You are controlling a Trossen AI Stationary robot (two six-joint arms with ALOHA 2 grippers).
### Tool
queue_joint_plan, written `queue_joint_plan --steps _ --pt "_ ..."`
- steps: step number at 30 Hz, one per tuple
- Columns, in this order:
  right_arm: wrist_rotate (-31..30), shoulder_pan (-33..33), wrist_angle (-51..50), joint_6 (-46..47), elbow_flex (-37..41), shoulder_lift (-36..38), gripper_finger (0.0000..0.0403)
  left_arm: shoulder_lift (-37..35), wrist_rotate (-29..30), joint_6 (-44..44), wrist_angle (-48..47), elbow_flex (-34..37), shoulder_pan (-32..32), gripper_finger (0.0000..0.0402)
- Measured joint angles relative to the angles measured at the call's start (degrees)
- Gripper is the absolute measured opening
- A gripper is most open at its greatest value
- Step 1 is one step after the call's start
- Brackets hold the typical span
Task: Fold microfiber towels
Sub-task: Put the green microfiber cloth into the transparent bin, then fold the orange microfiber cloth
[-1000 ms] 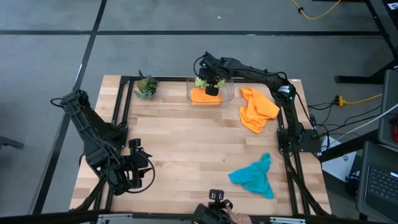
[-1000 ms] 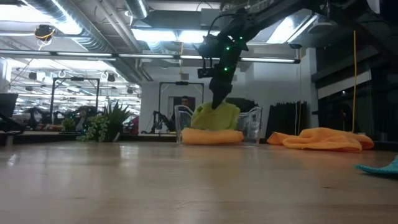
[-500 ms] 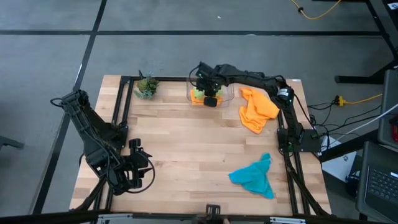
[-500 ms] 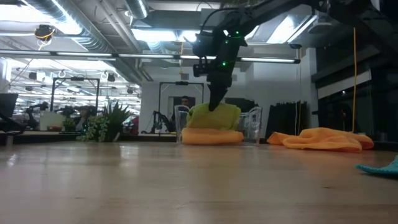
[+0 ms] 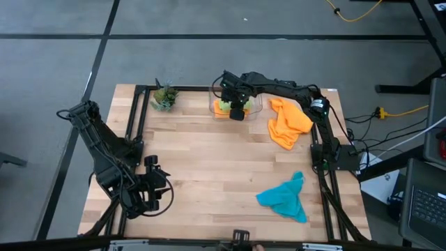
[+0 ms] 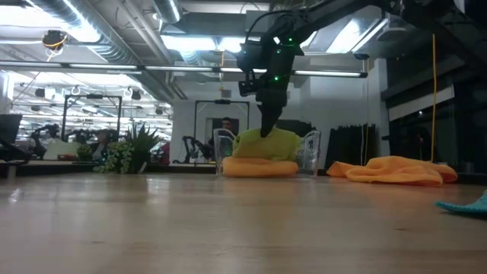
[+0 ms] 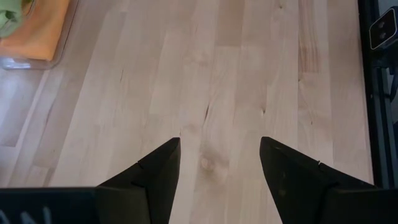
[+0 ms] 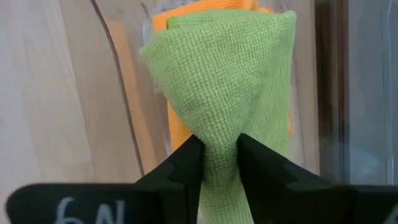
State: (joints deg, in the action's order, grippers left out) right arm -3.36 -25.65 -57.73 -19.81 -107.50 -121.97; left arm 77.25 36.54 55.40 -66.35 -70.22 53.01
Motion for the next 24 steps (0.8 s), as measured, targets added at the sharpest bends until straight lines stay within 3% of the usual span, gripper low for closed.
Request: queue_joint_plan --steps 7,17,24 --pt "0.0 0.0 0.3 0.2 0.0 -0.1 0.0113 0.0 0.0 0.0 0.0 0.0 0.0 0.0213" --pt "0.0 0.4 1.9 1.1 -0.6 -0.2 0.0258 0.0 0.0 0.0 0.0 0.0 0.0 0.0213" --pt "-0.7 0.4 -4.5 4.9 -8.0 -0.3 0.0275 0.0 0.0 0.0 0.0 0.0 0.0 0.0213"
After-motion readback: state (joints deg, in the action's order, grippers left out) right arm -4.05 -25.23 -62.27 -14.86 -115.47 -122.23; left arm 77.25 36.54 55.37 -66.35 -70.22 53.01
